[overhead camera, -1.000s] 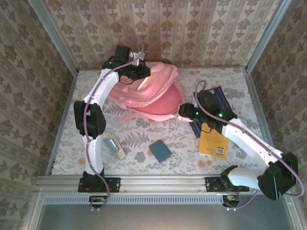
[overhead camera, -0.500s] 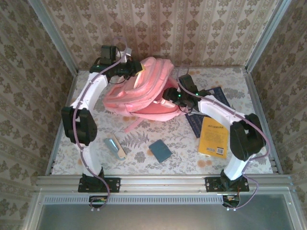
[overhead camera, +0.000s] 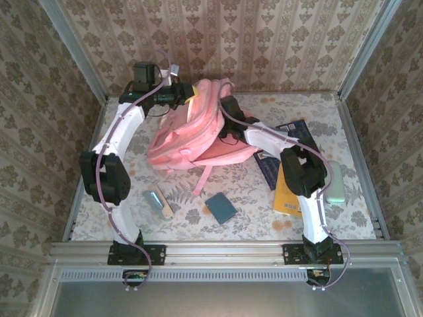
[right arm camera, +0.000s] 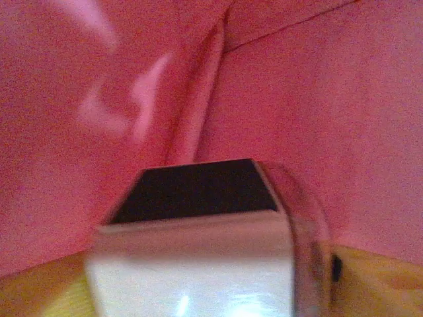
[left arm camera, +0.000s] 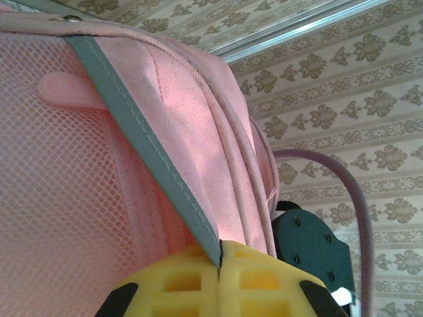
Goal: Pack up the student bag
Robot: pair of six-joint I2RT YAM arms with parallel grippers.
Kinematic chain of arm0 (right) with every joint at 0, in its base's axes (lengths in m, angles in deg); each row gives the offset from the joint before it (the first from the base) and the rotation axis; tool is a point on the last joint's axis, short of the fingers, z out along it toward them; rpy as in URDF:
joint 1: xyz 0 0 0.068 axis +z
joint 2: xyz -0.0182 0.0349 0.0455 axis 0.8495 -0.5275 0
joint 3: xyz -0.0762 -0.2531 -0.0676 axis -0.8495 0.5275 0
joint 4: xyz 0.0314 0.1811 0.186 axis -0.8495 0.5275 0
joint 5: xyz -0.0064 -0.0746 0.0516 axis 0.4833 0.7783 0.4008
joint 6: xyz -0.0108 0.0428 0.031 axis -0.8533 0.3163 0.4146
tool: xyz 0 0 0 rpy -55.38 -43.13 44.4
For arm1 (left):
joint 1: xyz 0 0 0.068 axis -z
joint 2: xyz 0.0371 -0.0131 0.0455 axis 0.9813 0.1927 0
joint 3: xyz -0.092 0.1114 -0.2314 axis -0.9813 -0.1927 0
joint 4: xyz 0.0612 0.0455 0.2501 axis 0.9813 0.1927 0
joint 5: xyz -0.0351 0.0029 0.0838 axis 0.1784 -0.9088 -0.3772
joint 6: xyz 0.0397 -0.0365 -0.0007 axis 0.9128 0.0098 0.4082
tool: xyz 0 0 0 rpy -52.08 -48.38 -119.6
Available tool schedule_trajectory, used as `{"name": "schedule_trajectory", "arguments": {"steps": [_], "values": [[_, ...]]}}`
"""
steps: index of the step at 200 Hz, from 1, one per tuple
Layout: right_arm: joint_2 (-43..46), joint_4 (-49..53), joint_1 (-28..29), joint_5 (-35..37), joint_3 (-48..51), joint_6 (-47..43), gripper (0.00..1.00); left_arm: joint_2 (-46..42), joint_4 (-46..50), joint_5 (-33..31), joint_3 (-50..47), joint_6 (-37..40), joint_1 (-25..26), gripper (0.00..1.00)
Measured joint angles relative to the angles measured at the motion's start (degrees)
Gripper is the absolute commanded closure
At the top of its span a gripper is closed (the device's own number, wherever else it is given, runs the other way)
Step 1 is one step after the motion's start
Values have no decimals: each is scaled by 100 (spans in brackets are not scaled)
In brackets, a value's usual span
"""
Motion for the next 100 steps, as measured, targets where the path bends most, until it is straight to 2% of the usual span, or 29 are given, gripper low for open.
{"name": "schedule_trajectory", "arguments": {"steps": [5,59,100], "values": [[-48,55,46,13,-94,-17,1,-2,26,0,0,28,-33,100],[9,365,142,232,79,-214,0,-85,39,11,-273,179,-319,100],[828,708,103,538,855,-693,0,-151,125,-144,-369,498,-374,100]]}}
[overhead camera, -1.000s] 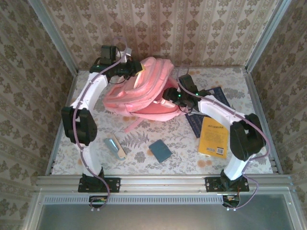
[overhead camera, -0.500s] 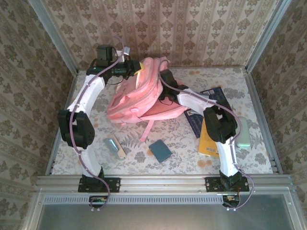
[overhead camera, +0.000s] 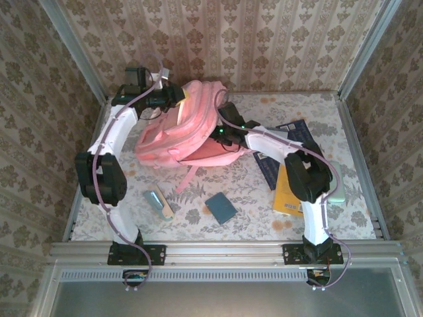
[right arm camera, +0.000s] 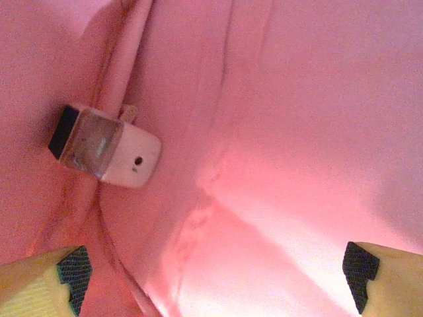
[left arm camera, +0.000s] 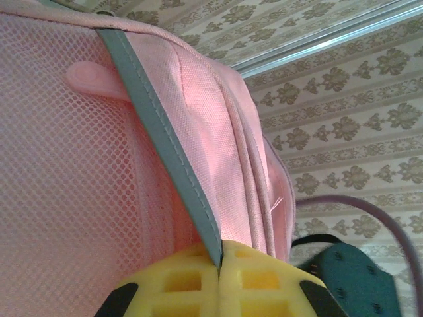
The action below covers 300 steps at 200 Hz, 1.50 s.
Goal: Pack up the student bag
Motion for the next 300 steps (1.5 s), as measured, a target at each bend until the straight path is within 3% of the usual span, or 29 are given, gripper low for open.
{"name": "schedule_trajectory", "arguments": {"steps": [99,146,189,225,300], "values": [[2516,1517,-70,2076,1558,-850,1,-555,706,-957,-476,1049,308,100],[2835,1670,15,1790,2009,-1235,1,-553,1003,-1620,-544,1399,308,100],[2745,2330,1235,1572,2063,-1751,0,-389,1058,-1790,-531,1491,304,100],[2138,2994,2284,1639,2061,-1893,0,-376,817,-1755,-841,1355,409,100],[1200,3517,3305,1969,1757,-1587,0,-378,457,-1574,-1355,1202,315,100]]}}
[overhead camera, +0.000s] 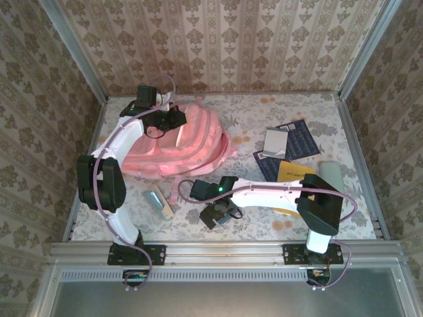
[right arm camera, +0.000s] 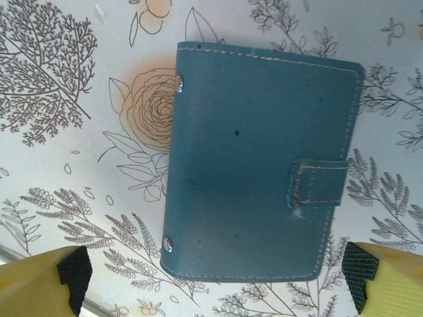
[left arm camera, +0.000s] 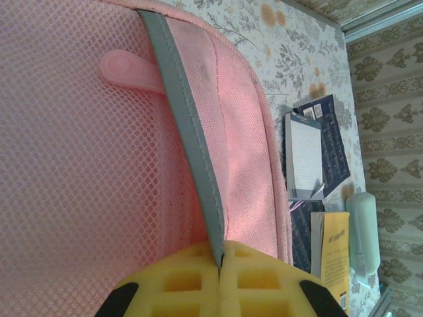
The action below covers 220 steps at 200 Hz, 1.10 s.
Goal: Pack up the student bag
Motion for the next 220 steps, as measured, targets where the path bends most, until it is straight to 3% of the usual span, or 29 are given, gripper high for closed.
{"name": "schedule_trajectory", "arguments": {"steps": [64,112,144,220], "values": [[-535,48,-151,146,-22,306,0,-13,-210,116,-157,-35,9,100],[-632,-149,-326,-275,63,295,0,-26,-212,111,-157,-33,13,100],[-542,-352,-525,-647,240,289,12,-26,-210,111,-157,-31,20,100],[-142,-614,-623,-448,658,417,20,-26,-92,111,-87,37,50,100]]}}
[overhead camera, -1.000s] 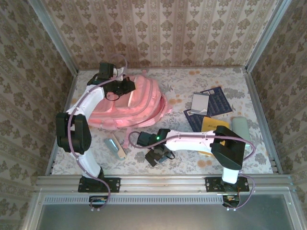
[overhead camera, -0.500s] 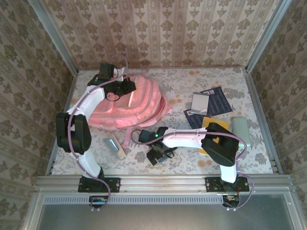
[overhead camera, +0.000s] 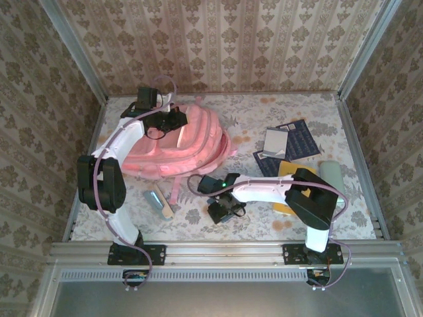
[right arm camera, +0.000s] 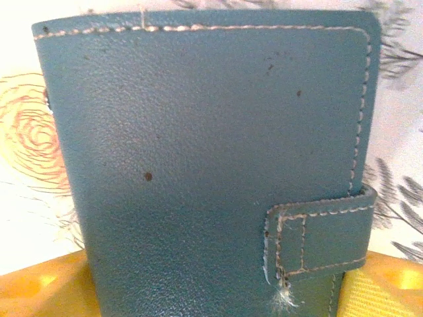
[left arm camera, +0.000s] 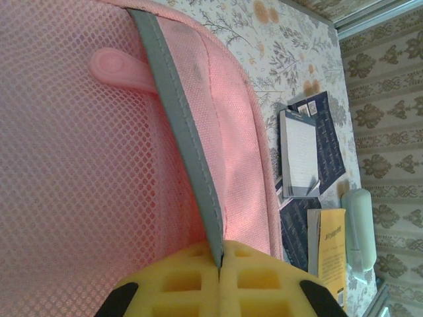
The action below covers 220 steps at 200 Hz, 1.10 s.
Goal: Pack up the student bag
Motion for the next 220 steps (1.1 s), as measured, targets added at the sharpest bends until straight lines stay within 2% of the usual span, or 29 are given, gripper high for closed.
{"name": "schedule_trajectory", "arguments": {"steps": [57,93,121,179,220], "values": [[1558,-155,-671,149,560,212,21,0,409,13,487,291,146,100],[2680,-166,-1423,223,846,227,22,2,529,269,634,417,341,100],[3195,-127,-2033,256,857,155,22,2,542,555,761,450,422,100],[2983,-192,-3003,50,568,-188,22,-2,221,1268,791,433,435,100],[2076,-761,-3080,-363,-50,-404,23,-197,-306,1744,492,190,313,100]]}}
